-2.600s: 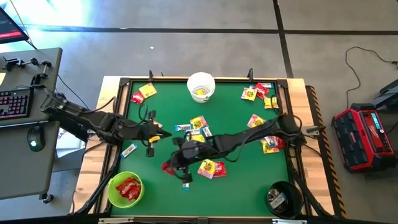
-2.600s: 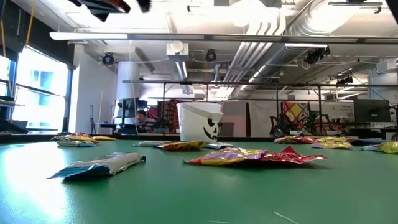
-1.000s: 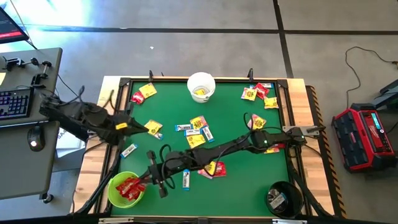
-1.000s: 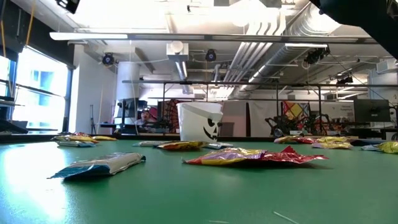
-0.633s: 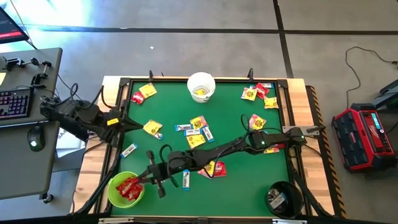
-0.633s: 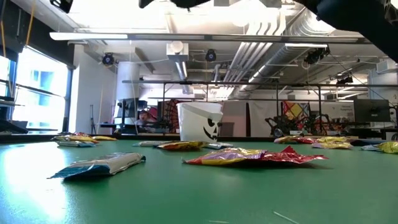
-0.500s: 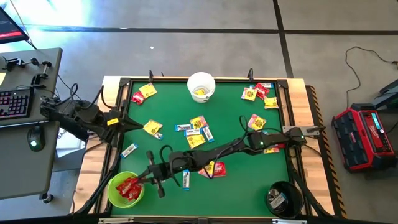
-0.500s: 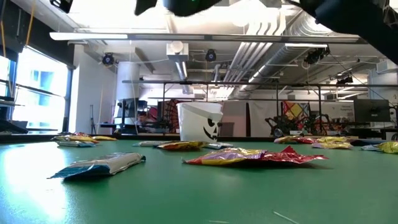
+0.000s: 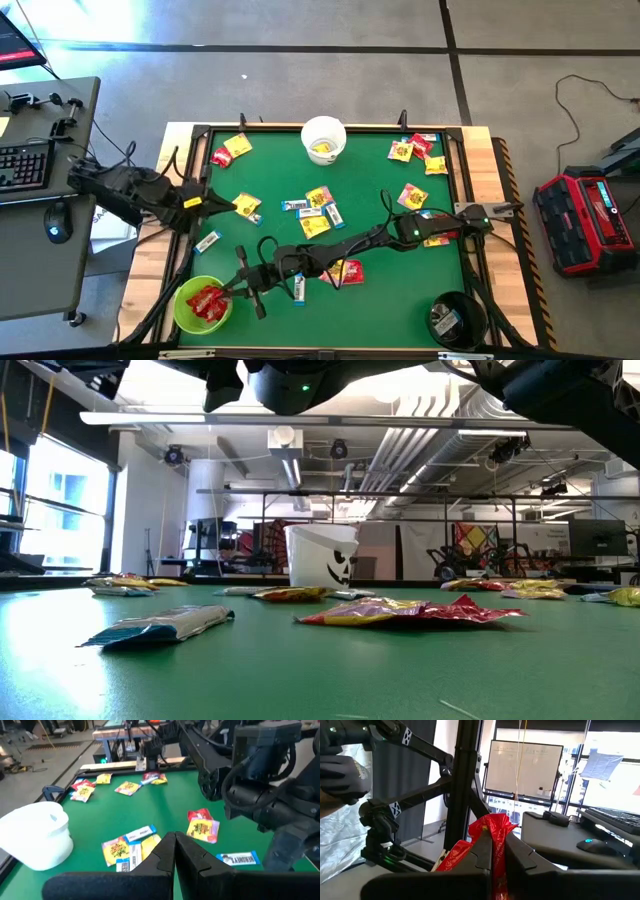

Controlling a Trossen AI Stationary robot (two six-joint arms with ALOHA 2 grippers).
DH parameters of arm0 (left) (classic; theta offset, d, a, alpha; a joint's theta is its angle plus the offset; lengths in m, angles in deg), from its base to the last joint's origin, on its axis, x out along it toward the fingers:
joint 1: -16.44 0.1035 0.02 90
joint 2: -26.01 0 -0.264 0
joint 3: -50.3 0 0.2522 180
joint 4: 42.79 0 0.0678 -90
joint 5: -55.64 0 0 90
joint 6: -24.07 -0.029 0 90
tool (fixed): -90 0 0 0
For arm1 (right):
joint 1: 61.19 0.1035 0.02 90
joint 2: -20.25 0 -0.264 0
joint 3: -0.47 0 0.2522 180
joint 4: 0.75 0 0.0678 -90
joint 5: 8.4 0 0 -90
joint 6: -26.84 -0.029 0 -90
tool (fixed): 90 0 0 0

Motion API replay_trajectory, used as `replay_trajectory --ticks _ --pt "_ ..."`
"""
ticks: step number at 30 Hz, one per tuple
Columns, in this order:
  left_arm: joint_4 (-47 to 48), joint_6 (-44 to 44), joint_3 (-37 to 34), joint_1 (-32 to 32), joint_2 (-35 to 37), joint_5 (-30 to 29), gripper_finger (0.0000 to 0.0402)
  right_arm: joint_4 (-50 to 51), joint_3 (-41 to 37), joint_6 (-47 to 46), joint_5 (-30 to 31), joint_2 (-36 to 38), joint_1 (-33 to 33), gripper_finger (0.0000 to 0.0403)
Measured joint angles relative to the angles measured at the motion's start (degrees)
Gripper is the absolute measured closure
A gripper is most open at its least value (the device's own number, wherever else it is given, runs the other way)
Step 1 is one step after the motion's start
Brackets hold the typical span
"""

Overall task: Sort candy by brand, put in halloween buckets
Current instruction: Put the red candy into the green bucket

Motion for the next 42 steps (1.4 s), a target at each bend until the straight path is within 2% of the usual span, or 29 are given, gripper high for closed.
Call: replay_trajectory --ticks 6,15,23,26,28,35,39,42 --pt "-0.71 0.59 -0.96 0.0 -0.05 0.41 0.0402 1.56 0.06 -1.8 -0.41 -0.39 -0.17 0.0399" --pt "-0.61 1.46 -0.96 -0.04 -0.04 4.43 0.0401 3.43 0.06 -1.32 0.39 -0.29 -0.63 0.0399" --pt "-0.08 0.63 -0.96 -0.96 -0.04 5.15 0.0401 9.1 0.06 4.24 9.64 4.33 -2.27 0.0402" --pt "-0.06 0.55 -0.96 -1.63 -0.04 4.38 0.0402 11.57 -0.06 7.59 14.7 5.49 -2.05 0.0402" --pt "-0.07 0.57 -0.96 -1.98 -0.04 3.36 0.0401 12.18 -0.09 8.08 15.93 5.69 -2.01 0.0402" --pt "-0.05 1.15 -0.96 -2.45 -0.15 1.51 0.0401 15.34 -0.15 6.19 11.99 5.92 -1.31 0.0402" --pt "-0.02 1.16 -0.96 -2.45 -0.15 1.51 0.0401 13.75 -0.01 4.58 1.56 5.94 -0.85 0.0403" --pt "-0.02 1.14 -0.96 -2.45 -0.17 1.33 0.0402 13.57 0.08 5.4 0.05 5.32 -0.44 0.0403"
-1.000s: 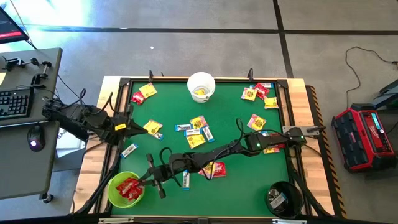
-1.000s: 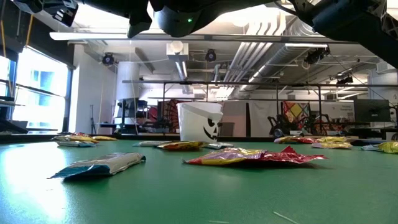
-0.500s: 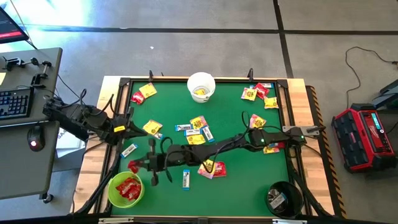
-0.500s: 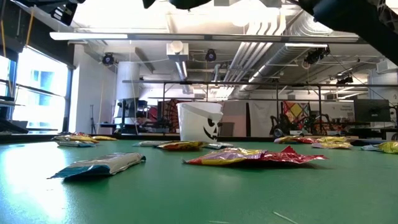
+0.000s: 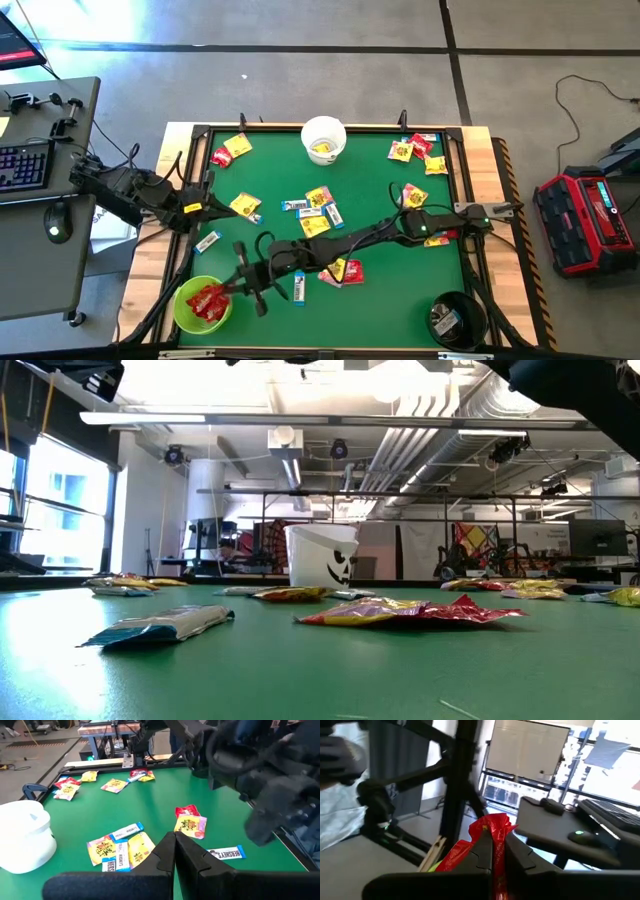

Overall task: Sort candy by brand, put in halloween buckets
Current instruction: Put the red candy into the green bucket

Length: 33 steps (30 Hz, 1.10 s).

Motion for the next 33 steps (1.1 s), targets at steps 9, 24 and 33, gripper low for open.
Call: replay_trajectory --ticks 9,24,33 --pt "-0.07 -0.33 0.0 0.0 -0.02 -0.9 0.0401 -2.62 -0.03 0.23 -1.56 -2.19 0.63 0.0403" --pt "-0.09 -1.14 0.0 0.0 -0.04 -0.94 0.0402 -1.98 -0.02 -2.27 -2.21 -3.18 0.18 0.0403" --pt "-0.09 -1.65 0.0 0.0 -0.04 -0.94 0.0401 -0.61 -0.02 -2.88 -2.17 -3.18 -0.08 0.0403"
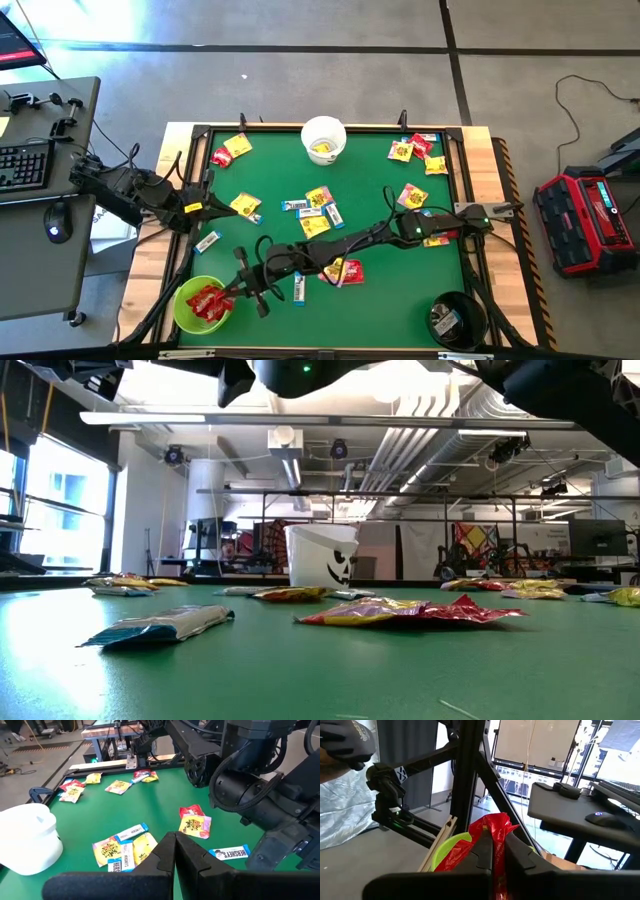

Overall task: Sort candy by brand, put in halloween buckets
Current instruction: Put the red candy into the green bucket

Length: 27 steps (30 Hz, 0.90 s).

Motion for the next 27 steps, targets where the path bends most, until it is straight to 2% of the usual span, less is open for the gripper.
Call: replay_trajectory --ticks 7,11,27 --pt "0.0 -0.39 0.0 0.0 0.0 0.0 0.0402 2.24 0.0 -0.07 1.55 -0.02 -0.35 0.0403" --pt "0.0 -0.77 0.0 0.0 0.0 0.0 0.0401 2.56 -0.01 -4.66 0.44 -0.04 -1.02 0.0403" --pt "0.02 -0.98 0.0 0.02 0.0 0.0 0.0401 2.82 -0.01 -2.86 1.88 -0.07 -1.06 0.0403"
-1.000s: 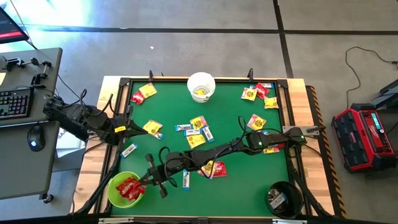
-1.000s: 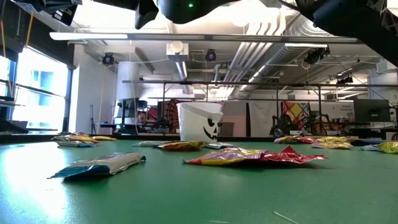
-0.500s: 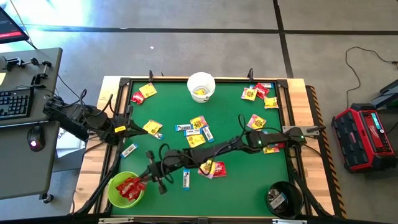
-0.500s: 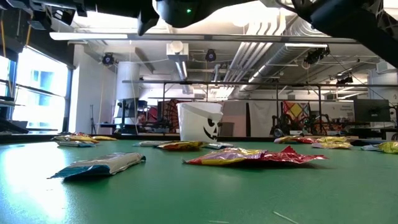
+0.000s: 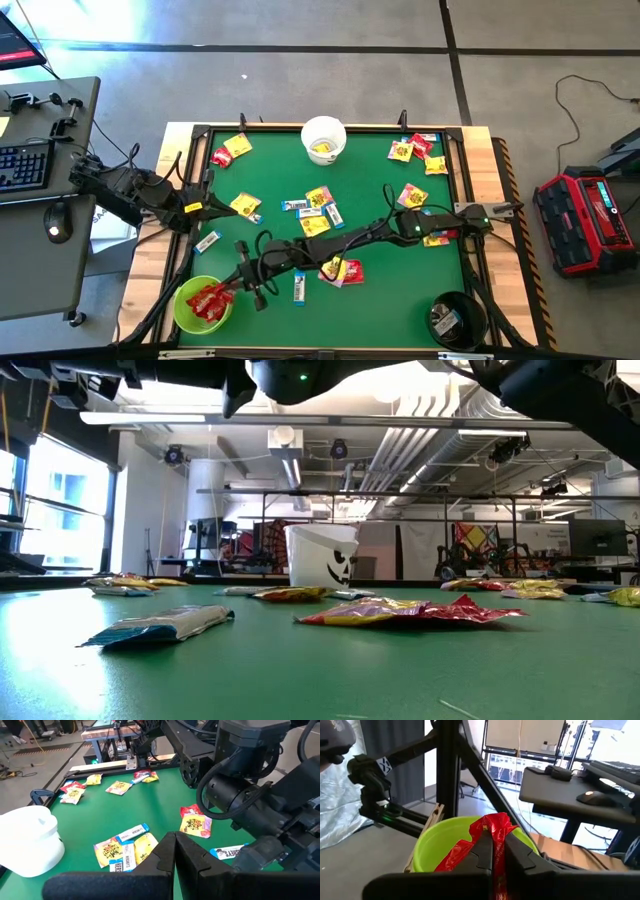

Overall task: Sort candy by brand, put in halloween buckets
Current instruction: Put the red candy into the green bucket

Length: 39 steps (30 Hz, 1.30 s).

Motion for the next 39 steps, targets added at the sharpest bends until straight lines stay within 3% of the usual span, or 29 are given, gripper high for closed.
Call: replay_trajectory --ticks 8,28,39 --pt "0.0 0.0 0.0 0.0 0.0 0.02 0.0402 0.42 0.01 2.17 -0.49 0.09 1.11 0.0403" --pt "0.0 0.57 0.0 0.02 0.02 0.0 0.0401 31.13 -0.08 2.26 11.47 6.71 -3.58 0.0403" --pt "0.09 0.01 0.0 0.02 0.01 0.0 0.0402 32.19 -9.94 -1.09 14.08 6.51 -5.5 0.0403"
